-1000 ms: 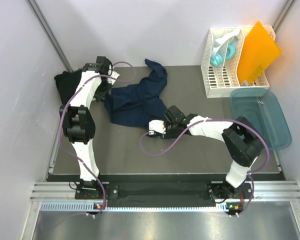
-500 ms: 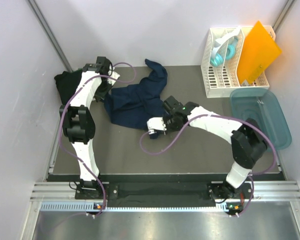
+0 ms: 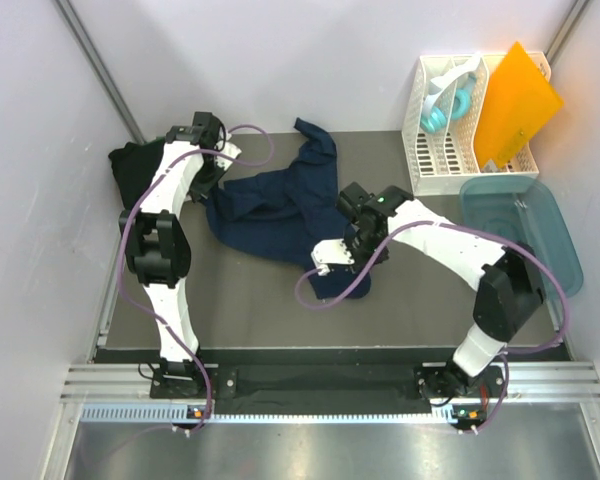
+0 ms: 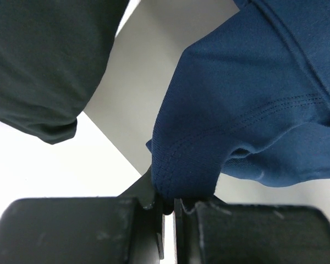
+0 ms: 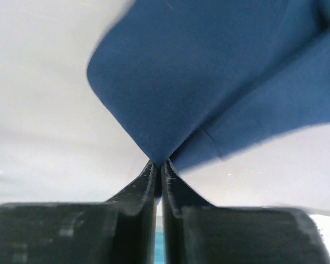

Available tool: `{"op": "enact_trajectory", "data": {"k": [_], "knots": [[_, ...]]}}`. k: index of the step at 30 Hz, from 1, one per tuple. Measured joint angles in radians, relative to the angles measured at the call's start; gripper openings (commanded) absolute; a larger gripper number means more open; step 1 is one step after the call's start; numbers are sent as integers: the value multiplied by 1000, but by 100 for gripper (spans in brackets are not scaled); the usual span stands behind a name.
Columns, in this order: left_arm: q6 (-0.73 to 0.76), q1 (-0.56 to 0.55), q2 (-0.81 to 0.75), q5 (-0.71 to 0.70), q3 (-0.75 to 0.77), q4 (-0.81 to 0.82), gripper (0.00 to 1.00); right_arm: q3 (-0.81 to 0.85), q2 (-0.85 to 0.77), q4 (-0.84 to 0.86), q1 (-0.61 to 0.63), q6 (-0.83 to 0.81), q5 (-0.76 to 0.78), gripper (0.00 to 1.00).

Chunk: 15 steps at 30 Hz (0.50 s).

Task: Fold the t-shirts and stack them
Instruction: Flatten out the tshirt

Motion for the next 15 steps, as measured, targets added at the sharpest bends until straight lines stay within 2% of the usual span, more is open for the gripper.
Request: {"op": "enact_trajectory", "data": {"k": [2,5,7,9,11,15], "knots": [[-1,0,6,2,16,-3,0,-34,29,67,-10,22,44,40],[-1,-2,11,6,22,-5,0,-51,137,228,-31,75,148,49],[-2,-3,13,6,22,-6,0,-56,222,386,-46,117,235,60],[-2,-4,13,6,22,-7,0,-77,270,558,-57,156,330,63],[-2,-4,13,6,22,-7,0,-100,277,686,-63,170,410,70],[-6,-4,13,6,22,-6,0,-141,253,912,-77,180,532,69]]}}
